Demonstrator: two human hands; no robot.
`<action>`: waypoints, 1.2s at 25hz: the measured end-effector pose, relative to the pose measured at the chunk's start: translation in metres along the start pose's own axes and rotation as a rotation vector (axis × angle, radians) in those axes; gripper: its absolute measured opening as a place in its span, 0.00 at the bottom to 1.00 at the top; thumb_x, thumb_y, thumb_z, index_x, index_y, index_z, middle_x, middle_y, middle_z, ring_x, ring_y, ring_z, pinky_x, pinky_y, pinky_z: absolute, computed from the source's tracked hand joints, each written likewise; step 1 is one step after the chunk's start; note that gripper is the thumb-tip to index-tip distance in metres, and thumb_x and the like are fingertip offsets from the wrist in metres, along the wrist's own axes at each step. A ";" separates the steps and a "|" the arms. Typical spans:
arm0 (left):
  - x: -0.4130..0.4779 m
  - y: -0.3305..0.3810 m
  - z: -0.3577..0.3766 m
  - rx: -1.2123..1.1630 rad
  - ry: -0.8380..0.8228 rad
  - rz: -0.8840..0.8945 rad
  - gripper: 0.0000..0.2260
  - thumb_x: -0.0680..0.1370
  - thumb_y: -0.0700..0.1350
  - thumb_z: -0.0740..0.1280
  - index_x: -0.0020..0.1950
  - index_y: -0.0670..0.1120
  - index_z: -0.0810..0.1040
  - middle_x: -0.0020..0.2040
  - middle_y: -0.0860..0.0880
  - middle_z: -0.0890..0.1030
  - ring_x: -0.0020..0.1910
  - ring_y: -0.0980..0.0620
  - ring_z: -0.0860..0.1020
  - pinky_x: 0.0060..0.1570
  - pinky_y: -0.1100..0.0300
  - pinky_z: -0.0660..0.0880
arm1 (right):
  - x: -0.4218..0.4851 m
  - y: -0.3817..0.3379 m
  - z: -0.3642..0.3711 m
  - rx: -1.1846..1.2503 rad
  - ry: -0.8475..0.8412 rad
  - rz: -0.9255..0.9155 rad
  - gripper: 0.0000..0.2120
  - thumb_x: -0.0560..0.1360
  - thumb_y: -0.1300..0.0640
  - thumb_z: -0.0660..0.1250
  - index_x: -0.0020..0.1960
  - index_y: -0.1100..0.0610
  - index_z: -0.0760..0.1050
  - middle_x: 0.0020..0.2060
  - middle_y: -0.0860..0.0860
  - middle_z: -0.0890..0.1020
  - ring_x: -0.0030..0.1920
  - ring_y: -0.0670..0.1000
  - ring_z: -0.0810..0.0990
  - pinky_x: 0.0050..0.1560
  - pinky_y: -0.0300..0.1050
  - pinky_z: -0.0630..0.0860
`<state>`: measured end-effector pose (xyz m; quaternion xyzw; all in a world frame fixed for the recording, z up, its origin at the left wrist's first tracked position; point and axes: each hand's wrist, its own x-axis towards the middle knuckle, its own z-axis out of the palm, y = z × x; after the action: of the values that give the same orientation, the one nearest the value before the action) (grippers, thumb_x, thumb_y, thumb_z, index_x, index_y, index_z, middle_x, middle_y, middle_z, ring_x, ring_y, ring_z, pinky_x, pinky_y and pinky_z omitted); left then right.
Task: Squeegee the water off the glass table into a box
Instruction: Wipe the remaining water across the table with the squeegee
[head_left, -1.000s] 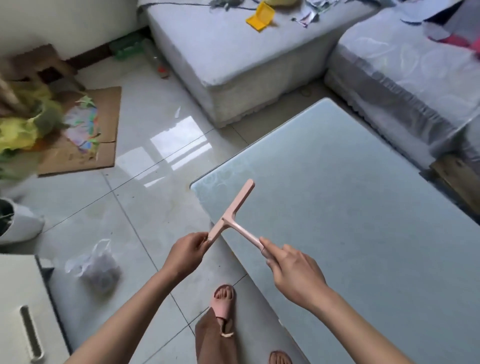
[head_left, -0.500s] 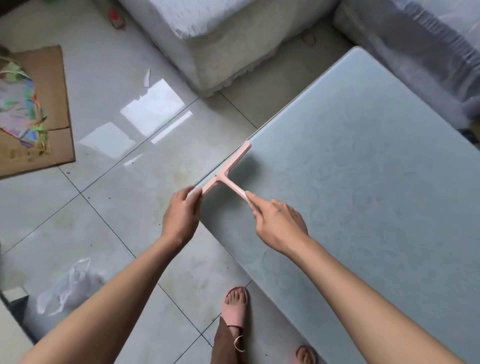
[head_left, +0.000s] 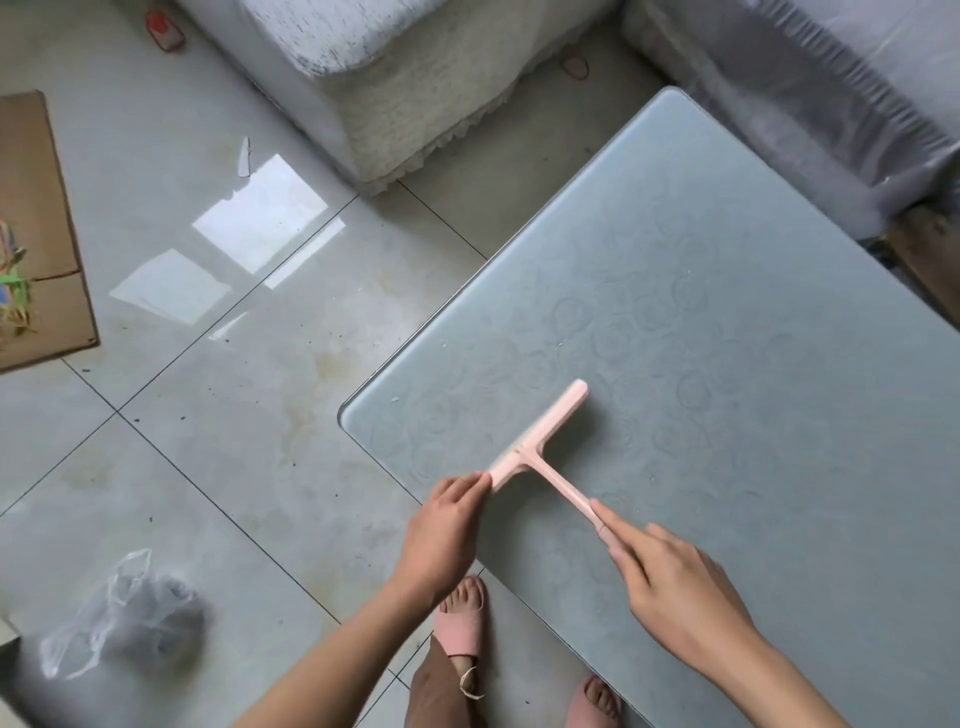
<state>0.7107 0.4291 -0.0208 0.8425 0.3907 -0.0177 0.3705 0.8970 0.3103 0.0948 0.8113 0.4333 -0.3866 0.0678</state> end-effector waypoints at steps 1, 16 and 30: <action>0.007 -0.004 -0.011 -0.036 0.036 -0.007 0.15 0.80 0.38 0.61 0.66 0.45 0.75 0.65 0.48 0.76 0.61 0.45 0.74 0.49 0.51 0.77 | 0.004 -0.008 -0.007 0.020 0.030 -0.054 0.22 0.81 0.48 0.51 0.72 0.31 0.52 0.40 0.47 0.69 0.45 0.53 0.76 0.46 0.48 0.73; 0.004 -0.010 0.004 0.010 0.194 0.082 0.10 0.75 0.38 0.69 0.56 0.42 0.82 0.52 0.44 0.83 0.46 0.44 0.81 0.42 0.57 0.77 | 0.021 0.010 0.008 0.062 -0.067 -0.062 0.22 0.82 0.50 0.49 0.72 0.30 0.52 0.46 0.50 0.74 0.51 0.56 0.76 0.53 0.51 0.73; 0.047 -0.083 -0.071 0.272 0.071 -0.384 0.22 0.80 0.41 0.57 0.74 0.41 0.61 0.76 0.40 0.59 0.73 0.41 0.58 0.69 0.47 0.58 | 0.058 -0.036 -0.005 -0.183 0.096 -0.186 0.27 0.79 0.58 0.52 0.71 0.35 0.53 0.41 0.54 0.76 0.47 0.62 0.77 0.39 0.49 0.65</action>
<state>0.6688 0.5400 -0.0352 0.7949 0.5505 -0.1108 0.2296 0.8916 0.3718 0.0667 0.7757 0.5427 -0.3108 0.0844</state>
